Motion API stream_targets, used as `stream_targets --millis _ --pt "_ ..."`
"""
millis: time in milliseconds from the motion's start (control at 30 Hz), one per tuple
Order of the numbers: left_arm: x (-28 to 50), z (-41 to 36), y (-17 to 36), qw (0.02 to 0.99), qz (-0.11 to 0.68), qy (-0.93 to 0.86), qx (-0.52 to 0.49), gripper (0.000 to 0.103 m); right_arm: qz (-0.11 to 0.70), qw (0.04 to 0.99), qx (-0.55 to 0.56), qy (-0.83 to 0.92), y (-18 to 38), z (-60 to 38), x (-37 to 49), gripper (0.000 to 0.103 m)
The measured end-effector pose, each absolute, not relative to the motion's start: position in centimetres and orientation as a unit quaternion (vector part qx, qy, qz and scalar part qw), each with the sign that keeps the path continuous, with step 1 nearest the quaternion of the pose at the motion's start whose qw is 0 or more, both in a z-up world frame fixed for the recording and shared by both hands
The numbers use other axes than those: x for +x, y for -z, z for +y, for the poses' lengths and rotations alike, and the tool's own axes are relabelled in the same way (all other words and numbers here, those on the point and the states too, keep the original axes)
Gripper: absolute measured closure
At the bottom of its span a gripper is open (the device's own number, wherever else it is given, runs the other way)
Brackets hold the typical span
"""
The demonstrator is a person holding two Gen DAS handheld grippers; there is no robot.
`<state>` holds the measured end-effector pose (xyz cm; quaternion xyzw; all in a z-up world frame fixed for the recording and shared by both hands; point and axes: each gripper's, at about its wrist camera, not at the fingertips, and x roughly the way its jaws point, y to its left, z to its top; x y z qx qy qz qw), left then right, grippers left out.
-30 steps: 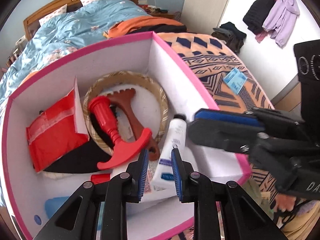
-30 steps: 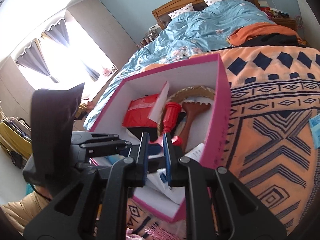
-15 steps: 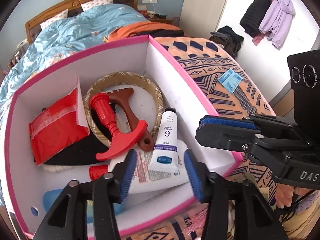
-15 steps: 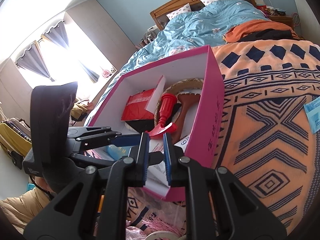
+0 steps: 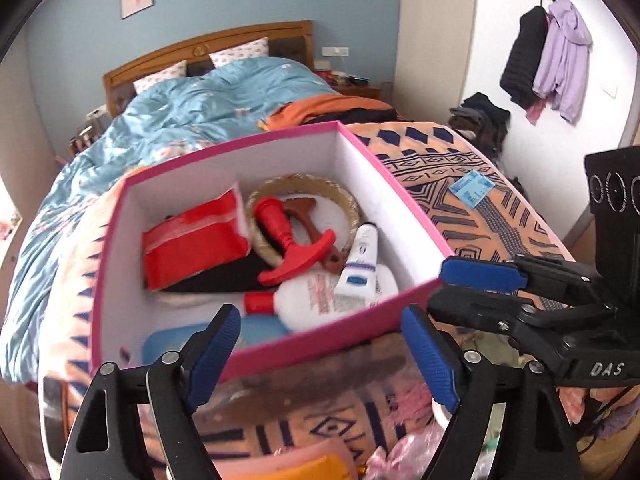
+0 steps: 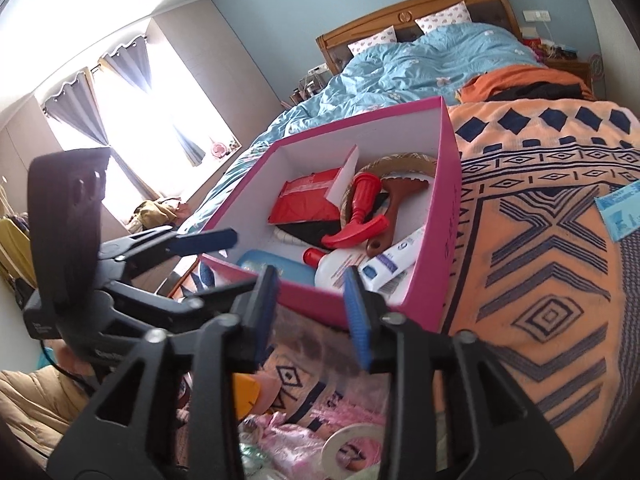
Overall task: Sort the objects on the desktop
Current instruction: 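Withdraw both tools up from the pink box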
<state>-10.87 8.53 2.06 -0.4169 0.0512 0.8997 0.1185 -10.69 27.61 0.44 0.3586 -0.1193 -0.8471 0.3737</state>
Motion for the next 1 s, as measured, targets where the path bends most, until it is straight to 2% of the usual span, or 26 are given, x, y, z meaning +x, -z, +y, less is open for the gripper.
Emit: stream_targets --millis 33,167,300,367,467,633,1000 --pt "-10.4 8.3 -2.1 0.112 0.05 -0.901 -0.416 0.014 -0.116 0.372 0.355 0.85 -0.5 27.5 -10.1 0.054" --pt "-8.2 7.1 -1.8 0.088 0.04 -0.905 -0.414 0.005 -0.085 0.363 0.346 0.861 -0.5 26.7 -7.8 0.044" --pt "-6.3 5.8 -1.2 0.068 0.02 -0.906 -0.418 0.002 -0.066 0.356 0.345 0.866 0.0 25.7 -6.0 0.039" --pt "-5.6 5.0 -0.4 0.059 0.005 -0.902 -0.427 0.002 -0.052 0.341 0.343 0.874 0.3 25.2 -5.2 0.029" --pt "-5.1 4.2 0.8 0.041 -0.004 -0.897 -0.441 0.002 -0.033 0.324 0.342 0.882 1.0 24.3 -4.5 0.023" --pt "-4.5 3.1 2.0 0.022 -0.025 -0.89 -0.456 0.002 -0.024 0.313 0.353 0.881 2.1 23.0 -3.7 0.018" --pt "-3.7 2.8 2.3 -0.001 -0.01 -0.899 -0.439 0.002 -0.017 0.303 0.351 0.886 2.4 21.8 -3.0 0.017"
